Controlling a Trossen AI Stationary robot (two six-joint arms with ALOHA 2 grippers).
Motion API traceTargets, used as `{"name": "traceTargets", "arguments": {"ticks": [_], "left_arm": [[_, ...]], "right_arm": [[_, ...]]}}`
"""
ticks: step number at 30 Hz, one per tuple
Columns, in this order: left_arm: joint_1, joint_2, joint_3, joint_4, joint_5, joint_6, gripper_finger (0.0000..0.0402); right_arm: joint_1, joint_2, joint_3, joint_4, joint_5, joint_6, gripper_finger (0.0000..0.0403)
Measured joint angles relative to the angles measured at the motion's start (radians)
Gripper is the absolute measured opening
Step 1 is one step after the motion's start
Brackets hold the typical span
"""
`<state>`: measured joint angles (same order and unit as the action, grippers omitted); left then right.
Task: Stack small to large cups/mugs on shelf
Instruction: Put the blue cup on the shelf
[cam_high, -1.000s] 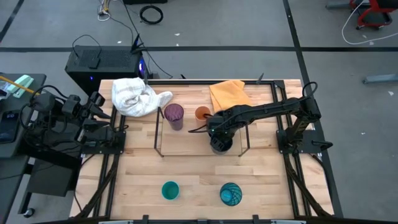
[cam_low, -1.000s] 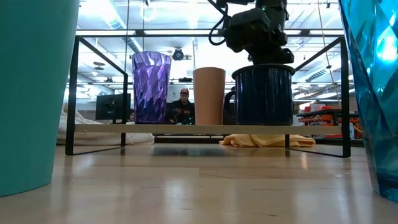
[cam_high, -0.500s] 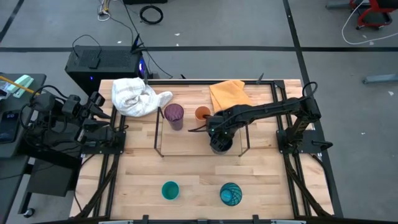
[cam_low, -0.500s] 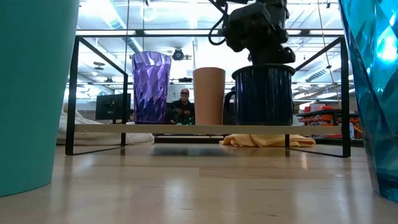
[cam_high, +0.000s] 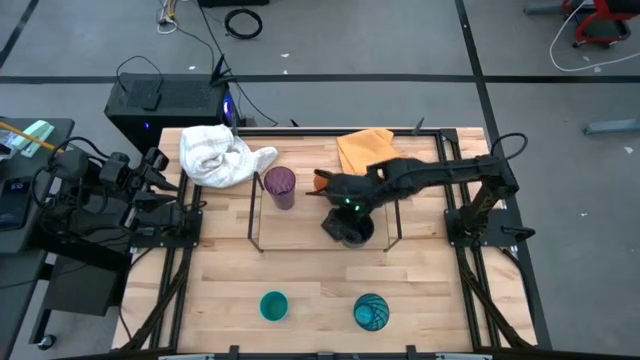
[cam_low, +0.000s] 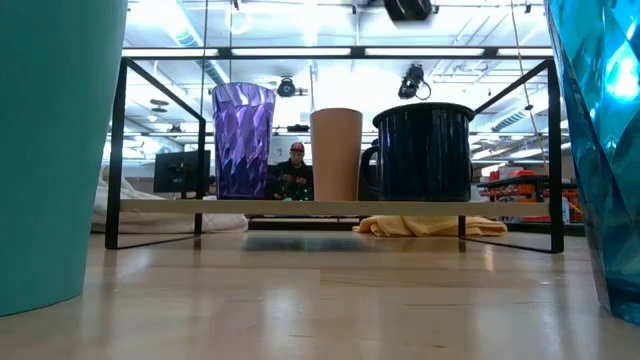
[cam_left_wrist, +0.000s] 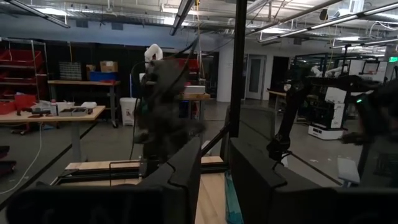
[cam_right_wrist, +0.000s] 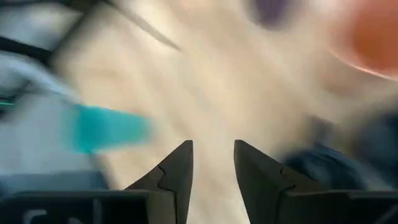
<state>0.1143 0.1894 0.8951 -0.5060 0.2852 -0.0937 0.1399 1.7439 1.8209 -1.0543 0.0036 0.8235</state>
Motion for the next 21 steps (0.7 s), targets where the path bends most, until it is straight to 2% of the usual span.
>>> {"name": "traceTargets", "arguments": {"ticks": [4,6,15,21], "left_arm": [[0.000,0.000,0.000,0.000,0.000,0.000,0.0090],[0.000,0.000,0.000,0.001,0.000,0.000,0.0088],[0.000,0.000,0.000,0.000,0.000,-0.052,0.0092],[0.000,0.000,0.000,0.001,0.000,-0.098,0.0084]], "right_arm": [[0.109,0.000,0.023,0.256,0.033,0.016,0.0123],[0.156,0.000,0.023,0.319,0.067,0.012,0.0123],[0.353,0.001,0.023,0.453,0.173,0.042,0.0118],[0.504,0.001,0.023,0.361,0.240,0.161,0.0118]]}}
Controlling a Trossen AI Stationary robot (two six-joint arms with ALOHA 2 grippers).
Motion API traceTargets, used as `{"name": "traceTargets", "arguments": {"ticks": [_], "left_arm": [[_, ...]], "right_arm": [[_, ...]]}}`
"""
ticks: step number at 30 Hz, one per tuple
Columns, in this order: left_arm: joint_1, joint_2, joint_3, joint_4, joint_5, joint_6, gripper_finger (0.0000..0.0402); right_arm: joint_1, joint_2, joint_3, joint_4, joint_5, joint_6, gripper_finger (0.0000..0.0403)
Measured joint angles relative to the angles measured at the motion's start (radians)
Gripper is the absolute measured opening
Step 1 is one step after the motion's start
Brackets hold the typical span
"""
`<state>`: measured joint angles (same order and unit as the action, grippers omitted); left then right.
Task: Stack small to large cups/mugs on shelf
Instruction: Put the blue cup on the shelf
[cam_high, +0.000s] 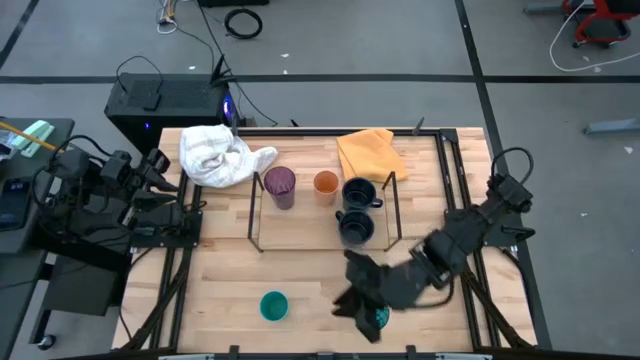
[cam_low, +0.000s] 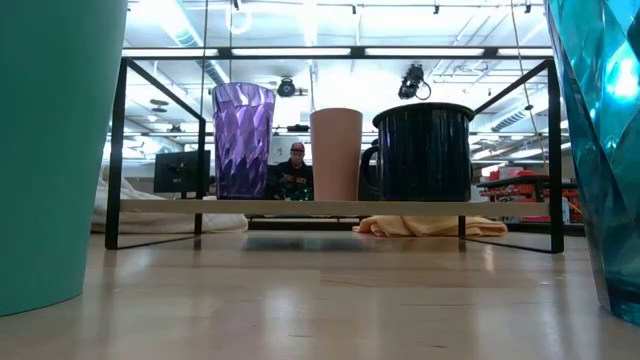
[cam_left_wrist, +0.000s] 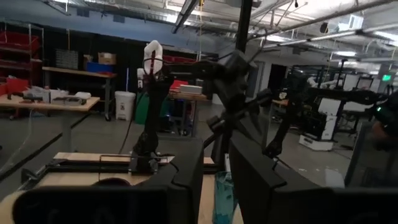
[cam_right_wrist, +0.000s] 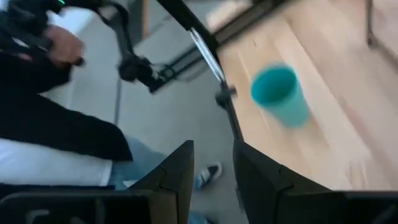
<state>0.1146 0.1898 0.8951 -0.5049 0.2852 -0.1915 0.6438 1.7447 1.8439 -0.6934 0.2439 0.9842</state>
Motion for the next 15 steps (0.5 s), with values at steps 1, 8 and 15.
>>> {"name": "traceTargets", "arguments": {"ticks": [1,8,15], "left_arm": [[0.000,0.000,0.000,0.000,0.000,-0.013,0.0083],[0.000,0.063,0.000,0.098,0.083,-0.066,0.0087],[-0.001,0.281,0.000,0.303,0.202,-0.081,0.0079]], "right_arm": [[0.022,0.000,0.000,-0.032,0.021,0.041,0.0118],[0.131,0.001,0.000,-0.258,0.230,0.314,0.0118],[0.152,-0.013,-0.001,-0.414,0.416,0.410,0.0118]]}}
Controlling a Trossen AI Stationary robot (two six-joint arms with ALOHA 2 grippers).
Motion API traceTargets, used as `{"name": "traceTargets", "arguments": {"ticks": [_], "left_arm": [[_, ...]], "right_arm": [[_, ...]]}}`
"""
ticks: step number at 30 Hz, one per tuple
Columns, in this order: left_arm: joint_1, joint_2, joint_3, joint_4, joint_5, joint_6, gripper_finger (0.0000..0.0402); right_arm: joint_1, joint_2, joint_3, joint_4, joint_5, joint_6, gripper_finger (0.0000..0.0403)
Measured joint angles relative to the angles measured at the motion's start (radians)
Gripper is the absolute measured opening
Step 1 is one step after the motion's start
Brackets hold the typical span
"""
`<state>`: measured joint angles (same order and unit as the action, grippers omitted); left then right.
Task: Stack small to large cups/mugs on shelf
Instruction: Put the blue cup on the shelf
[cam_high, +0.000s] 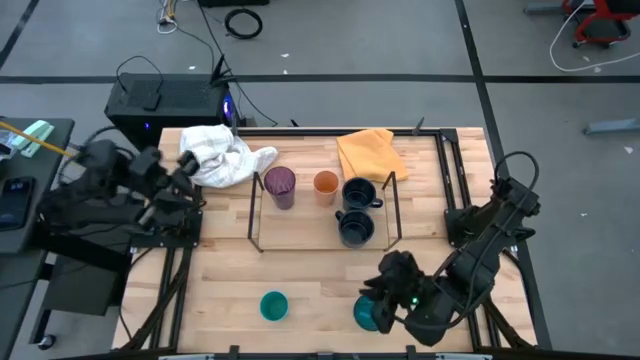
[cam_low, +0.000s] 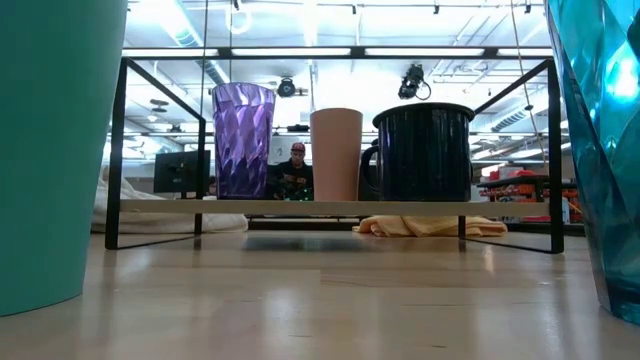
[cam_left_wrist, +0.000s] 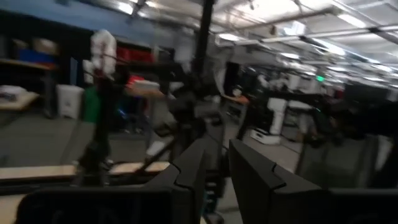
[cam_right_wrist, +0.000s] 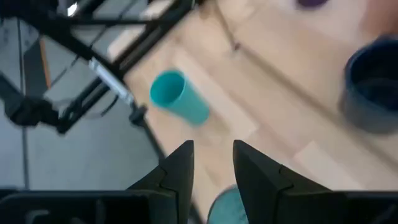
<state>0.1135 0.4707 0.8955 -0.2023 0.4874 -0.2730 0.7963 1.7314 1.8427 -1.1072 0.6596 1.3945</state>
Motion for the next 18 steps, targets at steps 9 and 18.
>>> {"name": "traceTargets", "arguments": {"ticks": [9,18], "left_arm": [[0.000,0.227,-0.001,0.231,0.127,-0.005,0.0069],[0.000,0.248,-0.001,0.294,0.128,-0.003,0.0073]], "right_arm": [[0.041,-0.034,0.000,-0.232,-0.075,0.085,0.0118],[0.081,-0.034,-0.032,-0.317,-0.284,0.185,0.0118]]}}
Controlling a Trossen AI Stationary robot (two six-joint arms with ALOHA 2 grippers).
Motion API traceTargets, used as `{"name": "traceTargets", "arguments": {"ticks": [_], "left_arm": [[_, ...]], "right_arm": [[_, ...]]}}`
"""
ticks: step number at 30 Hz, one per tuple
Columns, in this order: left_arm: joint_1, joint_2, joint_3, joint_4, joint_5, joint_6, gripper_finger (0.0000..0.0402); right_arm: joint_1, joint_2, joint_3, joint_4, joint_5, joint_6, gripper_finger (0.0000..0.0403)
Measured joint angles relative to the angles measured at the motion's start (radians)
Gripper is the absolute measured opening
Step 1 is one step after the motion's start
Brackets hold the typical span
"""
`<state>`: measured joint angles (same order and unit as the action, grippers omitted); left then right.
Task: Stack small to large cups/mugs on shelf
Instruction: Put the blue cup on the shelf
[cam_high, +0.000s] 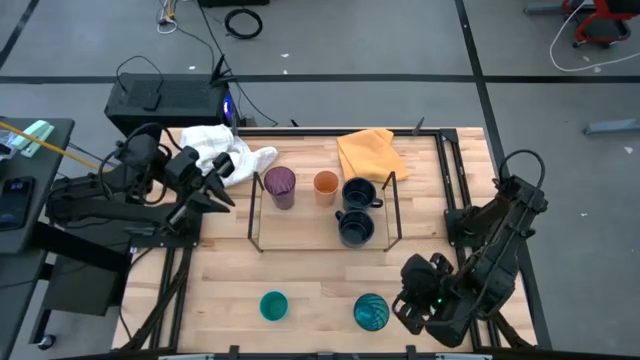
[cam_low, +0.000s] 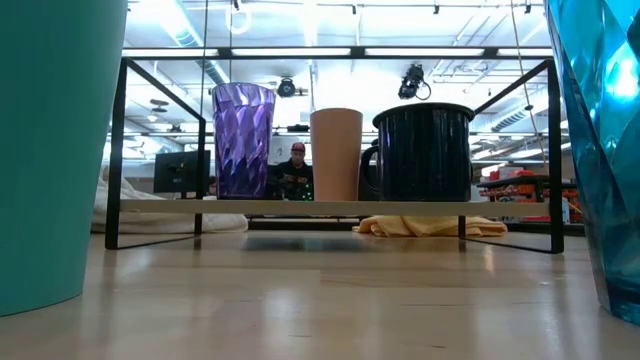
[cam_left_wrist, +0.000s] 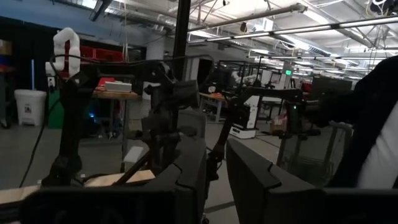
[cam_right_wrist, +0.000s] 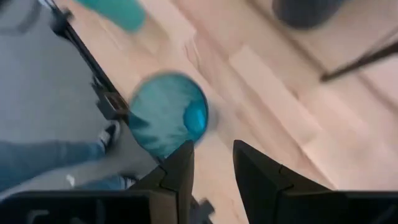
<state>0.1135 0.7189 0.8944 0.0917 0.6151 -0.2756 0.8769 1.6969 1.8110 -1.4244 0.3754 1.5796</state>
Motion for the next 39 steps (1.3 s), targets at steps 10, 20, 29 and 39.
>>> {"name": "traceTargets", "arguments": {"ticks": [10,20,29,39], "left_arm": [[0.000,-0.002,0.000,0.003,0.000,0.010,0.0068],[0.000,-0.002,0.000,-0.007,0.000,0.010,0.0073],[-0.016,-0.002,0.000,-0.024,0.100,-0.003,0.0078],[-0.209,0.019,0.001,-0.317,0.000,0.064,0.0078]], "right_arm": [[-0.081,0.004,-0.213,0.264,-0.175,-0.052,0.0147],[-0.206,0.002,-0.155,0.338,-0.170,-0.252,0.0160],[-0.336,0.002,-0.154,0.470,-0.164,-0.467,0.0159],[-0.380,-0.004,-0.154,0.453,-0.167,-0.532,0.0154]]}}
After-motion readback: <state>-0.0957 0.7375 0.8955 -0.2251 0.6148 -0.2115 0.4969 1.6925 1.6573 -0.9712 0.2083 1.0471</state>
